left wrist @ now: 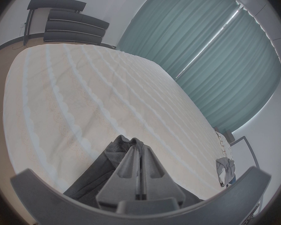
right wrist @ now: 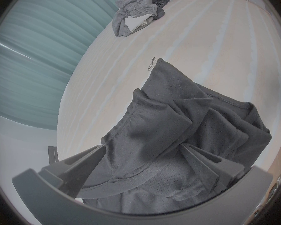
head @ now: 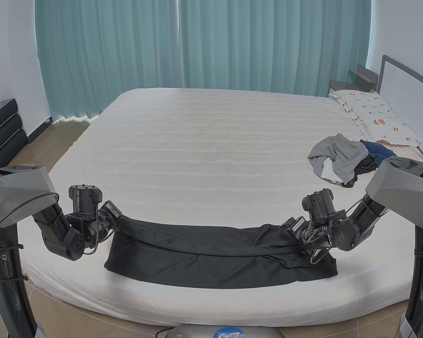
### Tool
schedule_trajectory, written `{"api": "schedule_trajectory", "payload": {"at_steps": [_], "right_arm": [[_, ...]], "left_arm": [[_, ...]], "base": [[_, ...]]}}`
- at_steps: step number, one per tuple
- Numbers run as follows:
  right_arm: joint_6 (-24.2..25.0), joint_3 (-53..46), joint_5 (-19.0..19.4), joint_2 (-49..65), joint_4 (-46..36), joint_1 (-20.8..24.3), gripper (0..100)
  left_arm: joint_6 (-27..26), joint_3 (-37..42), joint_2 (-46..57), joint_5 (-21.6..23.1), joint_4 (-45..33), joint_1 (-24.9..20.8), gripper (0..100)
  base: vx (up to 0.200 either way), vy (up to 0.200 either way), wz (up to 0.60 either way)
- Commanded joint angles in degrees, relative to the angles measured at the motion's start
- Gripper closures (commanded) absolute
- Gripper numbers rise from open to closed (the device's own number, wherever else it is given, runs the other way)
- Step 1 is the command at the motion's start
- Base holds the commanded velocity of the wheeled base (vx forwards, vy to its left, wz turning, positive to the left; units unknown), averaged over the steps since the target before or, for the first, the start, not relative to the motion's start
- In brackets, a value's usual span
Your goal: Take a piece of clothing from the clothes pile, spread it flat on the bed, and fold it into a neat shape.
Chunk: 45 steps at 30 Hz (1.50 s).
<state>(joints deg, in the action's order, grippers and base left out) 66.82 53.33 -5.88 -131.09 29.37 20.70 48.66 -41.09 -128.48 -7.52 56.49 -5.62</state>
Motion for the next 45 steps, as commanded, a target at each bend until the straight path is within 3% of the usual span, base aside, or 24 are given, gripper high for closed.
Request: {"api": "schedule_trajectory", "payload": {"at_steps": [1,13,29,34,39,41,45], "right_arm": [[0.33,0.72,-0.1,-0.66,-0.19,-0.13,100],[0.51,2.56,-0.1,-0.05,-5.55,-0.57,100],[-0.72,11.97,-1.24,2.06,0.16,-4.18,100],[-6.61,6.7,-1.59,2.06,2.36,-3.82,100],[-9.86,0.46,-1.51,2.5,5.44,-3.74,100],[-12.68,-4.2,-1.51,1.45,7.72,-3.47,100],[-13.82,-7.28,-1.42,-0.75,10.54,-3.12,100]], "left_arm": [[0.03,-0.04,-0.2,-0.04,0.02,-0.01,100],[-0.15,-0.39,-0.02,0.05,-0.07,-0.01,100],[-2.52,-9.44,-0.2,0.05,-0.33,1.66,100],[-3.14,-5.93,-0.11,0.23,0.02,2.98,100],[-7.18,-1.18,-0.37,1.02,0.37,3.95,100],[-10.43,3.21,-1.43,1.98,4.15,3.95,100],[-15.71,7.87,-3.27,3.21,8.81,3.6,100]], "base": [[0.0,0.0,0.0],[0.0,0.0,0.0],[0.0,0.0,0.0],[0.0,0.0,0.0],[0.0,0.0,0.0],[0.0,0.0,0.0],[0.0,0.0,0.0]]}}
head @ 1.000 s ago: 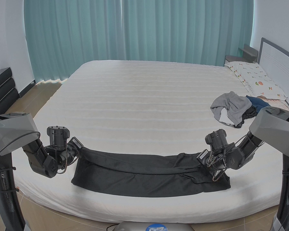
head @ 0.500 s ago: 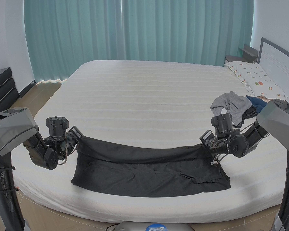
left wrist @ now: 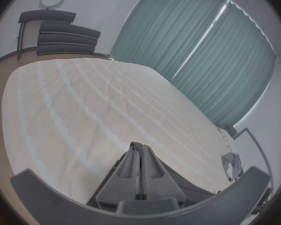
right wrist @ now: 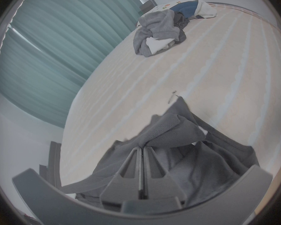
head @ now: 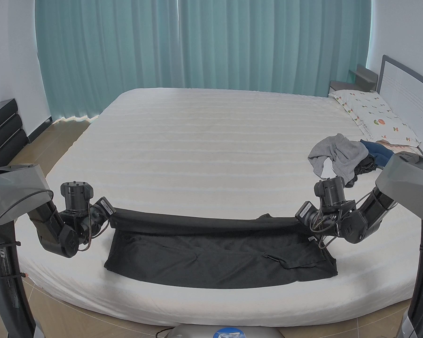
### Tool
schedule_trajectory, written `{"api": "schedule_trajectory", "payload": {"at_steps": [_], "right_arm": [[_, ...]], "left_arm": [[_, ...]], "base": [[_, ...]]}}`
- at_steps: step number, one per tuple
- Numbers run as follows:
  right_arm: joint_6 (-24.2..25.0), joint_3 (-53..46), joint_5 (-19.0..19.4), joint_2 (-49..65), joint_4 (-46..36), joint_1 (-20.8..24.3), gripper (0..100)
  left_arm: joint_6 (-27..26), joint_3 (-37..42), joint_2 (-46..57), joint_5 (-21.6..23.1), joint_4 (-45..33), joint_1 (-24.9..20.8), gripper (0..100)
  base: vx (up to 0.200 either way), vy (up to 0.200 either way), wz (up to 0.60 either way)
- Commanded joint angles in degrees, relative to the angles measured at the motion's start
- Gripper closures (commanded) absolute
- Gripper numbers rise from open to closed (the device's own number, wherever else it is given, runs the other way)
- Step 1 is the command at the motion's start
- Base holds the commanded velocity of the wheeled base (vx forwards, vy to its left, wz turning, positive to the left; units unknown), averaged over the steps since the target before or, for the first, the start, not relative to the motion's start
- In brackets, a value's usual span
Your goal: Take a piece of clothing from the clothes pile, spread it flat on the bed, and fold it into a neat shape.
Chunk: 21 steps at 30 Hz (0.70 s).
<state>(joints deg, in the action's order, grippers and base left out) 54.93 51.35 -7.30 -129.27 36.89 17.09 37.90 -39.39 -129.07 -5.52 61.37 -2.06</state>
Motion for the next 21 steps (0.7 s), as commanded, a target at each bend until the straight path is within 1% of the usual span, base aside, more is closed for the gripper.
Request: {"api": "schedule_trajectory", "payload": {"at_steps": [1,2,5,16,17,20,21], "right_arm": [[-2.11,-5.73,0.01,-3.01,3.63,0.49,100],[-2.55,-6.26,0.01,-3.45,4.24,0.57,100],[-3.6,-7.14,0.01,-3.97,5.12,0.84,100],[-3.51,-7.05,0.53,-3.97,5.3,1.28,100],[-3.51,-7.05,0.53,-3.97,5.3,1.28,100],[-3.34,-7.05,0.62,-3.45,5.3,1.28,100],[-3.34,-7.05,0.62,-3.36,5.3,1.28,0]], "left_arm": [[-6.35,6.69,-3.38,1.22,4.29,-0.05,100],[-7.75,7.04,-4.52,1.22,4.64,-0.14,100],[-8.46,7.13,-6.1,1.13,4.64,-0.31,100],[-8.55,8.54,-6.28,1.13,4.11,-0.31,100],[-8.55,8.71,-6.28,1.13,4.11,-0.31,0],[-8.55,9.86,-6.01,1.13,4.55,-0.31,0],[-8.55,9.94,-5.93,1.13,4.55,-0.31,0]], "base": [[0.0,0.0,0.0],[0.0,0.0,0.0],[0.0,0.0,0.0],[0.0,0.0,0.0],[0.0,0.0,0.0],[0.0,0.0,0.0],[0.0,0.0,0.0]]}}
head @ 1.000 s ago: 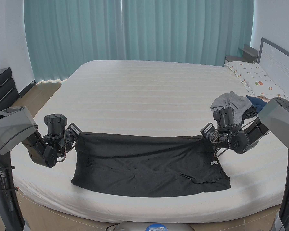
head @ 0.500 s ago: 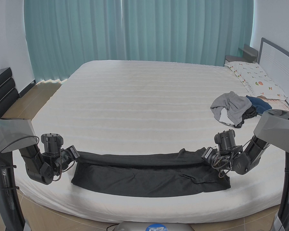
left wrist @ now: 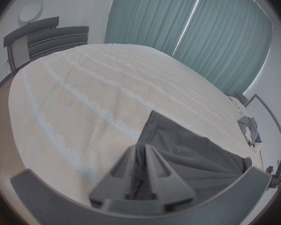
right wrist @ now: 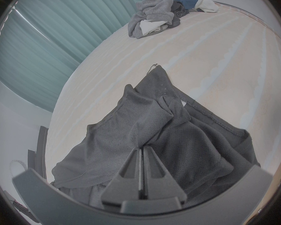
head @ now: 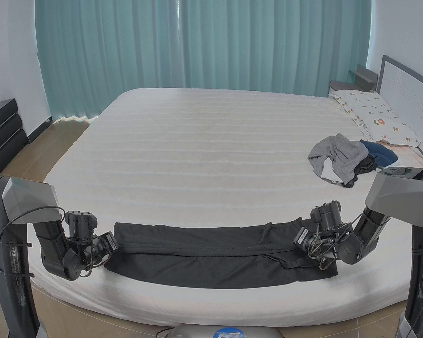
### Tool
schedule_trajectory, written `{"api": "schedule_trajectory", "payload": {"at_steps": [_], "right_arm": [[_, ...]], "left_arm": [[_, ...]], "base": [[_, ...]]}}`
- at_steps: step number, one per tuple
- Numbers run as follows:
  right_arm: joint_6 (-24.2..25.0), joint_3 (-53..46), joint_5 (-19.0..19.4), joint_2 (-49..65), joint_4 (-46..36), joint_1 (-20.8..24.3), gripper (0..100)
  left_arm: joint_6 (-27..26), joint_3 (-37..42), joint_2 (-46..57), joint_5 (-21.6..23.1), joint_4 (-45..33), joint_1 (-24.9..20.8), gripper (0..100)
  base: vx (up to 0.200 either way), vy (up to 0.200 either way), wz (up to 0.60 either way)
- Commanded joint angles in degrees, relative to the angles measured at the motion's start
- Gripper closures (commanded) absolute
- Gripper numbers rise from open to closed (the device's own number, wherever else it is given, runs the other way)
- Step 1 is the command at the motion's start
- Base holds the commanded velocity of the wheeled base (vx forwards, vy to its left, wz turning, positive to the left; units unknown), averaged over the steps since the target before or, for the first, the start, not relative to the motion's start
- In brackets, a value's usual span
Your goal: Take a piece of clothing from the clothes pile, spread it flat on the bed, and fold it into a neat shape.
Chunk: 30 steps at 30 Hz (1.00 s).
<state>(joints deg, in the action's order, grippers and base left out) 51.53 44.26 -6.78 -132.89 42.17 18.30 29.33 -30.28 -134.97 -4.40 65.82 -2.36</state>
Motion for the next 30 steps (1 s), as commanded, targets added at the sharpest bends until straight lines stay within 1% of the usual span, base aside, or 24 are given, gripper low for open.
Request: {"api": "schedule_trajectory", "payload": {"at_steps": [1,7,10,11,12,15,16,18,19,20,21,23,24,25,27,30], "right_arm": [[0.24,0.03,0.1,0.35,0.02,-0.02,0],[0.41,-0.23,0.1,2.37,1.16,-0.19,0],[0.85,-1.99,0.54,6.59,1.25,-0.63,0],[1.56,-3.48,1.5,8.7,1.25,-0.72,0],[1.73,-3.92,1.86,9.23,1.25,-0.81,0],[2.17,-8.32,4.84,12.83,1.34,-0.81,0],[2.17,-8.76,5.02,13.01,1.43,-0.81,0],[2.26,-12.1,6.25,13.89,3.62,-0.9,0],[2.35,-14.21,6.95,13.97,6.26,-1.16,0],[2.35,-14.38,7.04,13.97,6.52,-1.25,0],[2.87,-16.4,7.74,13.8,9.69,-1.69,0],[3.75,-18.51,8.45,13.62,13.73,-1.95,0],[3.75,-18.51,8.45,13.62,13.73,-1.95,0],[5.51,-20.27,9.15,13.27,17.51,-2.04,0],[6.04,-21.15,9.5,13.01,19.09,-2.04,0],[6.04,-21.41,9.68,13.09,19.09,-2.04,0]], "left_arm": [[0.11,1.19,0.06,0.01,0.1,-0.01,0],[1.08,2.77,2.7,0.01,0.19,0.52,0],[3.8,5.14,6.04,0.36,0.1,0.61,0],[5.21,6.55,7.53,1.06,0.1,0.61,0],[5.56,6.99,7.88,1.32,0.1,0.61,0],[6.88,11.03,9.73,4.84,0.1,0.26,0],[6.97,11.38,9.73,5.28,0.1,0.26,0],[7.94,14.29,9.73,8.0,0.1,-0.36,0],[8.2,15.78,9.38,9.32,0.19,-0.8,0],[8.2,15.96,9.38,9.41,0.19,-0.8,0],[8.11,16.57,9.03,9.85,0.19,-1.15,0],[8.11,16.39,8.32,9.32,0.19,-1.68,0],[8.11,16.39,8.32,9.32,0.19,-1.68,0],[8.11,15.78,7.18,9.15,0.45,-1.77,0],[8.11,14.99,6.3,9.06,1.24,-1.77,0],[8.02,14.29,4.81,8.44,2.39,-1.77,0]], "base": [[0.0,0.0,0.0],[0.0,0.0,0.0],[0.0,0.0,0.0],[0.0,0.0,0.0],[0.0,0.0,0.0],[0.0,0.0,0.0],[0.0,0.0,0.0],[0.0,0.0,0.0],[0.0,0.0,0.0],[0.0,0.0,0.0],[0.0,0.0,0.0],[0.0,0.0,0.0],[0.0,0.0,0.0],[0.0,0.0,0.0],[0.0,0.0,0.0],[0.0,0.0,0.0]]}}
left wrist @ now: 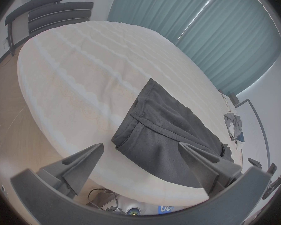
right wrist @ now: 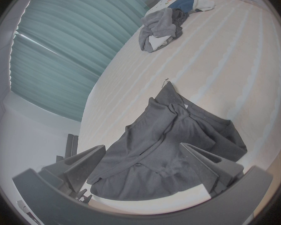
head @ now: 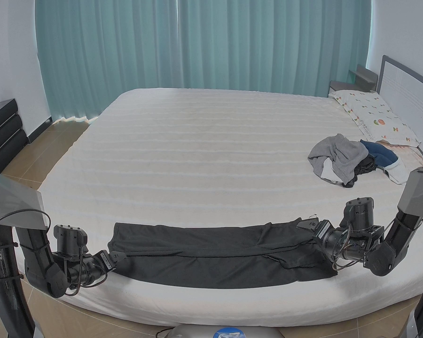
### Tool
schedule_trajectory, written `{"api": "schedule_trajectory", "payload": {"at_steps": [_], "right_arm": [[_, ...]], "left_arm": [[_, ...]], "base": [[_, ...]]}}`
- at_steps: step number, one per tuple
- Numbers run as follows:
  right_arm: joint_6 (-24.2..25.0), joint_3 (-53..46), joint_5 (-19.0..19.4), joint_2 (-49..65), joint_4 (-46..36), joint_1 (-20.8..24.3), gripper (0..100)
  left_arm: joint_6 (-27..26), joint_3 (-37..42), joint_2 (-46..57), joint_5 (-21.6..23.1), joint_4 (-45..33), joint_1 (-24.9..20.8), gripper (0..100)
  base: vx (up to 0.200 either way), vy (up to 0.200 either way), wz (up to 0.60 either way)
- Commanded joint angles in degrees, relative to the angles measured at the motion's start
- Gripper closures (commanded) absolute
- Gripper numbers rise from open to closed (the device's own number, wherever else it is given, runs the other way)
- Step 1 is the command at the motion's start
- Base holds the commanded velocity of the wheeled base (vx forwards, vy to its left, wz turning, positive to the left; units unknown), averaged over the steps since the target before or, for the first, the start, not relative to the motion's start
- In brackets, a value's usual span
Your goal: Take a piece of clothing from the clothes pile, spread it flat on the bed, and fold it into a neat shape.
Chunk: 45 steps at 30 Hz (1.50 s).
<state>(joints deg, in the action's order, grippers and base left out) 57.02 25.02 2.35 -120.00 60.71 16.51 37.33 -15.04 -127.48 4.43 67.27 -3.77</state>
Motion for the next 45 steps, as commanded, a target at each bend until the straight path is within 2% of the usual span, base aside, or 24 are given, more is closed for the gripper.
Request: {"api": "schedule_trajectory", "payload": {"at_steps": [1,4,7,8,16,23,26,36,37,42,45], "right_arm": [[0.64,-2.43,0.55,0.56,0.2,-0.33,0],[0.64,-3.04,0.55,0.39,0.37,-0.25,0],[0.9,-3.22,0.72,0.03,0.37,-0.33,0],[0.9,-3.22,0.72,0.03,0.37,-0.33,0],[4.51,-3.75,0.72,-2.69,0.02,-0.25,0],[4.86,-4.1,1.16,-4.8,0.64,1.34,0],[6.62,-3.48,0.55,-6.21,0.99,2.65,0],[7.06,-2.69,-0.16,-6.47,1.08,3.36,0],[7.06,-2.52,-0.95,-7.0,1.17,3.62,0],[7.06,-1.46,-4.02,-8.93,1.61,4.85,0],[7.06,-1.37,-4.29,-8.93,1.69,4.94,0]], "left_arm": [[0.03,-2.36,-4.8,-3.02,2.69,-0.36,0],[0.2,-3.85,-8.23,-6.71,5.15,-0.63,0],[0.2,-3.06,-8.84,-6.97,7.0,-0.63,0],[0.2,-3.06,-8.84,-6.97,7.0,-0.63,100],[2.49,0.19,-6.29,-7.77,7.35,-0.1,100],[3.1,2.3,-5.15,-7.94,7.35,0.08,100],[3.1,2.91,-4.97,-8.03,7.35,0.43,100],[3.19,3.0,-5.33,-8.03,7.35,0.6,100],[3.28,3.0,-5.33,-7.94,7.35,0.51,0],[3.45,3.0,-5.33,-7.85,7.35,0.51,0],[3.45,3.0,-5.15,-7.85,7.35,0.51,0]], "base": [[0.0,0.0,0.0],[0.0,0.0,0.0],[0.0,0.0,0.0],[0.0,0.0,0.0],[0.0,0.0,0.0],[0.0,0.0,0.0],[0.0,0.0,0.0],[0.0,0.0,0.0],[0.0,0.0,0.0],[0.0,0.0,0.0],[0.0,0.0,0.0]]}}
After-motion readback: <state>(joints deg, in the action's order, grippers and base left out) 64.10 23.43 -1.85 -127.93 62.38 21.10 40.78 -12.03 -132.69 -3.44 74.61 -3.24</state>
